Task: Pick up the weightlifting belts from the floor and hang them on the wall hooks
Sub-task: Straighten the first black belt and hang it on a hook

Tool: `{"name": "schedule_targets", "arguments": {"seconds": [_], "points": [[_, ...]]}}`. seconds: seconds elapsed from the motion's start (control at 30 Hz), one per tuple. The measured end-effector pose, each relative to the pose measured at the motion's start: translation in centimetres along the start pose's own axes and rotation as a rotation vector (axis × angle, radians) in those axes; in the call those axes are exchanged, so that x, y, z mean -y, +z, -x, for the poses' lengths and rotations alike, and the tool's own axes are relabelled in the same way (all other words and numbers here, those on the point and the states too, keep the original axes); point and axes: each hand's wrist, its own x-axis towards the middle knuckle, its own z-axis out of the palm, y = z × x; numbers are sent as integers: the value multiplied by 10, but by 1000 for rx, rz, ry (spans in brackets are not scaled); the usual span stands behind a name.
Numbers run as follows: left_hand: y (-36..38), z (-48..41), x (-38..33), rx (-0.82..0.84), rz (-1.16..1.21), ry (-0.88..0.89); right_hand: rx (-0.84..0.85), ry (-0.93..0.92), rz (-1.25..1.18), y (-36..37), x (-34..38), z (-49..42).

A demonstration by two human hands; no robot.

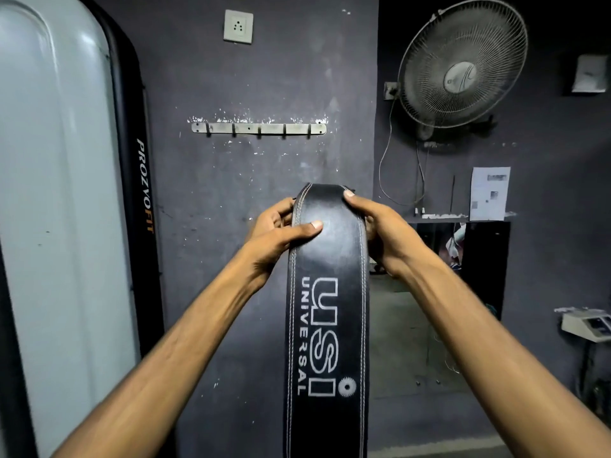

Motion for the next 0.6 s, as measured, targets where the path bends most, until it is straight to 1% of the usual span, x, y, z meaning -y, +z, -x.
{"name": "schedule_targets", "arguments": {"seconds": [0.07, 0.27, 0.37, 0.47, 0.57, 0.6], "points": [[-5, 3, 6, 20, -17, -18, 1, -67, 2, 1, 1, -7], [-17, -20, -7, -37, 8, -234, 42, -235, 62, 14, -25, 3], [-10, -23, -14, -113, 25, -177, 68, -292, 92, 18, -29, 9], [-4, -16, -15, -85, -3, -68, -3, -332, 49, 23, -24, 7], [4, 8, 0, -144, -203, 98, -82, -351, -31, 26, -17, 1], [7, 20, 12, -161, -237, 130, -93, -359, -42, 25, -15, -1]]}}
